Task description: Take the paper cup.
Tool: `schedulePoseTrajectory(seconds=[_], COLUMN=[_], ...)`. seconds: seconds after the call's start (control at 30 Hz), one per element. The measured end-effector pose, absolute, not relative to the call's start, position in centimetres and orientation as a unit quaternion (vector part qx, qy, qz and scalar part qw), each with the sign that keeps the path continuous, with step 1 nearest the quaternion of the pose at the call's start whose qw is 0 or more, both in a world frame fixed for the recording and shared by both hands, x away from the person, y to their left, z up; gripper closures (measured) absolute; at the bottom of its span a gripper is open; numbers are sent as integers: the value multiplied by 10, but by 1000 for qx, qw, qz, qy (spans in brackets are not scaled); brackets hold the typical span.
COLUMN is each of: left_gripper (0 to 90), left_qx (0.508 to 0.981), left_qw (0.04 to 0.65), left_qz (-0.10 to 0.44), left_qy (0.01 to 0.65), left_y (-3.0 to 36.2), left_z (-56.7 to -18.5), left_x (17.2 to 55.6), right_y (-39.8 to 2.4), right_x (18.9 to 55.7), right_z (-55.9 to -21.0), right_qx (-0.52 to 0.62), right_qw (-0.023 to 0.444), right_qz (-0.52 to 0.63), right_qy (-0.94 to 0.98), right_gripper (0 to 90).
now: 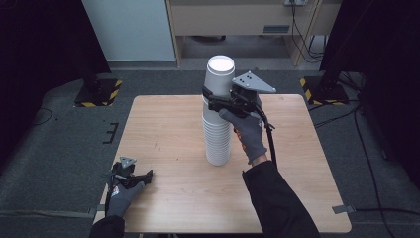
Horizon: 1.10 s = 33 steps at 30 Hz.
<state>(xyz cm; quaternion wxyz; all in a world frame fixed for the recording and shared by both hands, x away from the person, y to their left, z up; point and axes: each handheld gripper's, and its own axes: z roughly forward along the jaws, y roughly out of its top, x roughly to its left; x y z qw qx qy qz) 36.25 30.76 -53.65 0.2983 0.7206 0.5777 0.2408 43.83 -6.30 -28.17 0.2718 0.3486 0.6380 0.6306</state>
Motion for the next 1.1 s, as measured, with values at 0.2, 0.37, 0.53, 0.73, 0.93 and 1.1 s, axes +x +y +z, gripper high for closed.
schedulePoseTrajectory(seconds=[0.2, 0.37, 0.53, 0.73, 0.93, 1.1], left_gripper=[49, 49, 49, 49, 48, 48], left_qx=[721, 721, 721, 721, 721, 721], left_qw=[298, 298, 298, 298, 298, 298], left_qz=[241, 241, 241, 241, 241, 241], left_qy=[578, 578, 578, 578, 578, 578], left_y=[308, 308, 308, 308, 308, 308], left_z=[-536, -536, -536, -536, -536, -536], left_x=[362, 362, 362, 362, 362, 362], right_y=[-64, -65, -67, -70, -77, -85], right_x=[438, 439, 437, 434, 432, 427], right_z=[-278, -275, -270, -262, -255, -250], right_qx=[350, 349, 345, 342, 341, 341], right_qw=[266, 266, 263, 265, 266, 261], right_qz=[640, 645, 657, 665, 677, 686], right_qy=[630, 625, 617, 609, 595, 587], right_gripper=[139, 139, 139, 139, 139, 139])
